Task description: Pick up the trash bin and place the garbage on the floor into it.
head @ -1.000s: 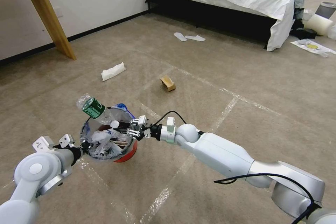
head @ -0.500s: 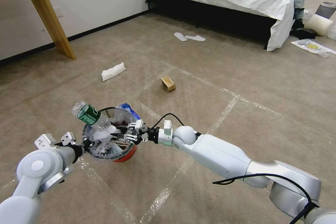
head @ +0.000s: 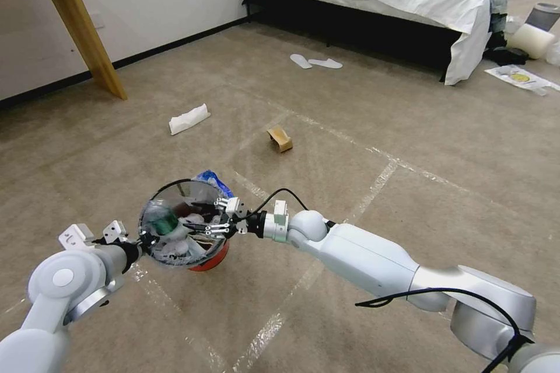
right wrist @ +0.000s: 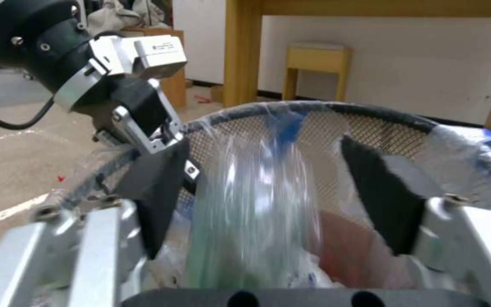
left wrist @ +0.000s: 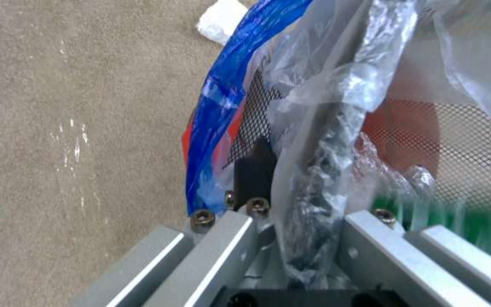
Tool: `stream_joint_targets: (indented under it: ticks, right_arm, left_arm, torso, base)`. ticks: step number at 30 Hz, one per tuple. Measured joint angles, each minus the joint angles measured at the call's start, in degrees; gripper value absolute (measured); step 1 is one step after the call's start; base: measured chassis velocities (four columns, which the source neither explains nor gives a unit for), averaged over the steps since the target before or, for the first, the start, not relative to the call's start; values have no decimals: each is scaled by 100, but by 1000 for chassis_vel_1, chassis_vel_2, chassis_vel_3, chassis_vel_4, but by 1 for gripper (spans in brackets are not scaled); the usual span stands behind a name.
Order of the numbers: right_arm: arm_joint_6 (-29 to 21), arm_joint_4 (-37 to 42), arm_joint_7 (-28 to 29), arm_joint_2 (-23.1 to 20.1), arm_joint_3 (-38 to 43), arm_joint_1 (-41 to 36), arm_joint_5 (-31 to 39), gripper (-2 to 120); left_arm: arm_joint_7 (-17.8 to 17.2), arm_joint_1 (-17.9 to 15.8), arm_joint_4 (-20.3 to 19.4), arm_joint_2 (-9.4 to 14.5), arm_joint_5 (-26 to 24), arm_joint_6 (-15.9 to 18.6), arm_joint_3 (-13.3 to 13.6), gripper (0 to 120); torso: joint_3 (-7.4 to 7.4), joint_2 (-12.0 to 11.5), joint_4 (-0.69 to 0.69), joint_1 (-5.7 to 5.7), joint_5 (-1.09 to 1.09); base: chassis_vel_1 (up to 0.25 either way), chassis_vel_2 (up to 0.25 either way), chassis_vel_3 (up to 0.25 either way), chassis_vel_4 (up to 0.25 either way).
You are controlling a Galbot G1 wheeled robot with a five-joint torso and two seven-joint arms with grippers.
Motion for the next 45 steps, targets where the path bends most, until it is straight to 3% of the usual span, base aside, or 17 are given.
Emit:
stream_joint_targets:
  ticks: [3, 6, 9, 15, 27, 37, 45]
  right_arm:
    - [16, 0, 6, -12, 2, 11, 16, 82]
    - [44, 13, 45, -69, 34, 38, 65, 96]
    - [52, 27, 47, -106, 52, 55, 90, 99]
    - [64, 94, 54, -278, 160, 155, 232, 100]
    - [147, 320, -142, -456, 552, 562, 1016, 100]
    - [35, 734, 693, -768, 1687, 578, 1261, 100]
    - [-127, 1234, 1944, -1002, 2762, 98, 1259, 100]
  left_arm:
    - [-2, 9, 0, 11, -21, 0, -33, 0]
    - [-19, 15, 5, 63, -98, -7, -181, 0]
    - [-33, 15, 20, 93, -131, -12, -226, 0]
    - [-71, -20, 71, 194, -261, -32, -347, 0]
    - [-145, -62, 110, 254, -366, -18, -329, 0]
    - [-187, 43, 49, 270, -419, 56, -346, 0]
    - [-201, 256, -36, 226, -390, 86, -419, 0]
  torso:
    - [0, 0, 0, 0, 0]
    - [0, 0, 0, 0, -1]
    - [0, 0, 0, 0, 0]
    - [0, 0, 0, 0, 0]
    - [0, 0, 1, 0, 0]
    - [0, 0, 0, 0, 1]
    - [0, 0, -1, 0, 1]
  base:
    - [0, 0, 0, 0]
    - [0, 0, 0, 0]
    - [0, 0, 0, 0]
    - [0, 0, 0, 0]
    - [0, 0, 0, 0]
    - [0, 0, 0, 0]
    - [0, 0, 0, 0]
